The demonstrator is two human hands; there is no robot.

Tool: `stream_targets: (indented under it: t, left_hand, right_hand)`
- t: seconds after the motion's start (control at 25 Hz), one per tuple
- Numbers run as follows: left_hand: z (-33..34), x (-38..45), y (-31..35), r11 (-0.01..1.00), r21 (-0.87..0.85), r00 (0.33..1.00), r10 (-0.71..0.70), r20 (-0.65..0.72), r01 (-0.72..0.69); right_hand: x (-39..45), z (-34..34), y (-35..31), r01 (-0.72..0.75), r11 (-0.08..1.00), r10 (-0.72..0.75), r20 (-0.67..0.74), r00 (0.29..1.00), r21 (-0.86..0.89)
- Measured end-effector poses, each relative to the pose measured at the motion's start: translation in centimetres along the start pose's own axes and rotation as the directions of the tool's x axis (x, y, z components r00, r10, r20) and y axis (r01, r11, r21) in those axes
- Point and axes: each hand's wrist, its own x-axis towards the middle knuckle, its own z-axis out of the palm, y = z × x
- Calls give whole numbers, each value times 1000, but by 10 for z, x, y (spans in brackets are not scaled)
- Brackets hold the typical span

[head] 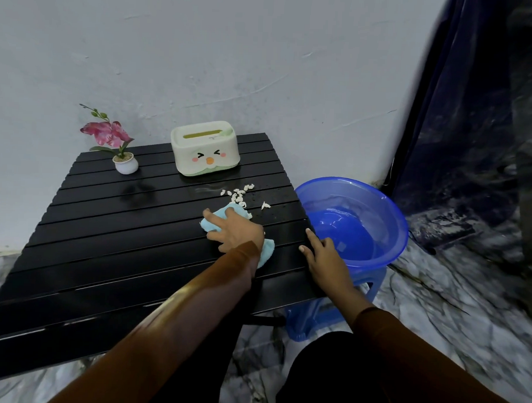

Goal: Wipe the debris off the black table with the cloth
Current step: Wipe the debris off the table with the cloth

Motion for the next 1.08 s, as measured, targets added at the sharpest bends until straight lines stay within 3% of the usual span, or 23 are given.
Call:
stream_targets:
  t: [0.2, 0.36, 0.52, 0.76, 0.96, 1.08]
  left_hand:
    - [-19, 1, -12, 984, -180, 999, -9, -33, 3]
    - [-44, 5, -27, 974, -211, 989, 48, -139, -77]
    - [-65, 22, -52, 988, -61, 976, 128, -176, -141]
    - [-60, 30, -71, 922, 372, 994, 102, 27, -105]
    - [-58, 32, -77, 880, 470, 995, 97, -26, -74]
    - [-68, 43, -80, 814, 529, 969, 238, 72, -239]
  right_hand:
    - [1, 2, 2, 4, 1000, -3, -1, 1000, 18]
    - [1, 1, 0, 7, 1000, -7, -3, 1000, 14]
    - [0, 0, -2, -3, 1000, 3, -2, 1000, 11]
    - [-1, 1, -3, -12, 1000, 12, -5, 1000, 5]
    - [-1, 2, -2, -13, 1000, 13, -11, 1000, 0]
    - [-1, 2, -2, -5, 1000, 5, -13, 1000, -4]
